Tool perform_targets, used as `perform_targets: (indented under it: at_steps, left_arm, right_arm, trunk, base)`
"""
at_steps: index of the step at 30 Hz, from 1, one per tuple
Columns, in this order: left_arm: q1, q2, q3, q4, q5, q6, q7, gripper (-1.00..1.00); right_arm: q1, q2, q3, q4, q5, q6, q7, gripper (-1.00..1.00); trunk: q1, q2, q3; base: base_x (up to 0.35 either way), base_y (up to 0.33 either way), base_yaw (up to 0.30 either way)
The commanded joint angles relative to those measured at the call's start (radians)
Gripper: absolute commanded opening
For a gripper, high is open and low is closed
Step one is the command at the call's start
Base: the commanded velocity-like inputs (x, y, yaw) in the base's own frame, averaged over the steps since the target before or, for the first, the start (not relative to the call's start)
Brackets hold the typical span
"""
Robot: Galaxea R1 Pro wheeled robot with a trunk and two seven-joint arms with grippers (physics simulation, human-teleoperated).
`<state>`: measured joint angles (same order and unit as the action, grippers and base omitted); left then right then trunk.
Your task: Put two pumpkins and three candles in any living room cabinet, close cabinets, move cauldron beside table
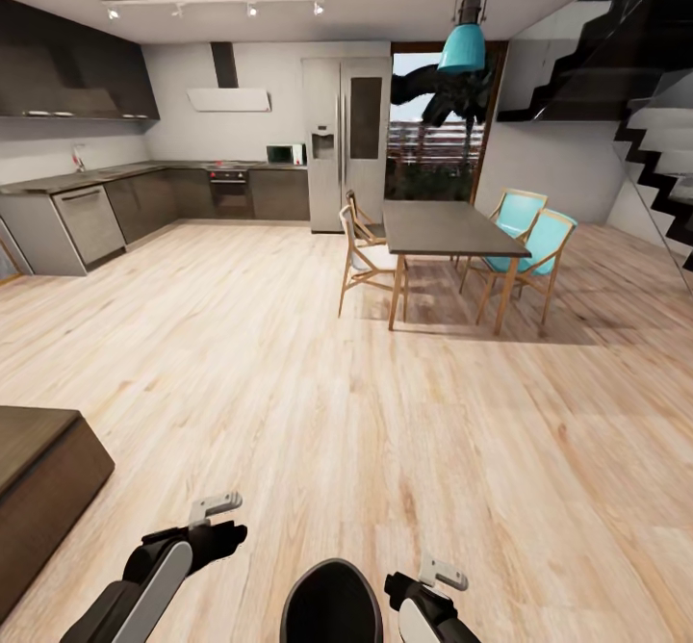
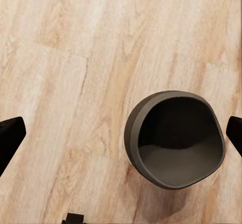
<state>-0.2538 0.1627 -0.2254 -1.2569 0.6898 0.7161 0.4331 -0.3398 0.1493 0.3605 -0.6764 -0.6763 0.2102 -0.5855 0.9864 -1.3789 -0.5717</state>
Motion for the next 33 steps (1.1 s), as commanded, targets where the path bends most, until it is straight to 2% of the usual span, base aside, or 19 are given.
perform_targets:
  at_steps: [1,6,10,15,19,21,22,24,33]
  left_arm:
    - [-0.001,0.001,-0.003,0.001,0.011,-0.012,0.010,1.00]
    - [-0.001,-0.001,-0.004,0.005,0.010,-0.033,0.010,1.00]
    - [-0.001,-0.016,-0.005,0.008,0.010,-0.036,0.011,1.00]
    - [-0.001,-0.022,-0.016,0.013,0.011,-0.036,0.012,1.00]
    - [-0.001,-0.025,-0.053,0.032,0.011,-0.037,0.012,1.00]
    - [-0.001,-0.034,-0.068,0.045,0.010,-0.038,0.011,1.00]
    - [-0.001,-0.040,-0.073,0.051,0.010,-0.037,0.011,1.00]
    - [-0.001,-0.043,-0.077,0.055,0.009,-0.037,0.010,1.00]
    - [-0.001,-0.044,-0.078,0.072,0.003,-0.034,0.010,1.00]
  right_arm:
    - [-0.001,-0.001,0.004,-0.002,-0.004,0.003,-0.008,1.00]
    - [-0.001,0.000,0.006,-0.002,-0.003,0.002,-0.008,1.00]
    - [-0.001,0.003,0.008,-0.002,-0.001,0.005,-0.009,1.00]
    - [-0.001,0.014,0.009,-0.007,-0.003,0.024,-0.016,1.00]
    - [-0.013,0.019,0.008,-0.010,-0.002,0.124,-0.019,1.00]
    - [-0.066,0.020,0.006,-0.012,-0.005,0.231,-0.021,1.00]
    - [-0.120,0.020,0.004,-0.010,-0.010,0.303,-0.021,1.00]
    - [-0.169,0.023,0.001,-0.009,-0.015,0.368,-0.022,1.00]
    - [-0.213,0.025,-0.003,0.020,-0.014,0.409,-0.022,1.00]
  trunk:
    - [0.004,-0.008,-0.004]
    - [0.023,-0.043,-0.020]
    - [0.038,-0.071,-0.032]
    - [0.058,-0.106,-0.048]
    - [0.073,-0.134,-0.061]
    - [0.081,-0.148,-0.067]
    - [0.084,-0.155,-0.070]
    - [0.092,-0.169,-0.076]
    - [0.127,-0.232,-0.105]
  base:
    - [0.000,0.000,0.000]
    - [0.000,0.000,0.000]
    - [0.000,0.000,0.000]
    - [0.000,0.000,0.000]
    - [0.000,0.000,0.000]
    - [0.000,0.000,0.000]
    - [0.000,0.000,0.000]
    - [0.000,0.000,0.000]
    - [0.000,0.000,0.000]
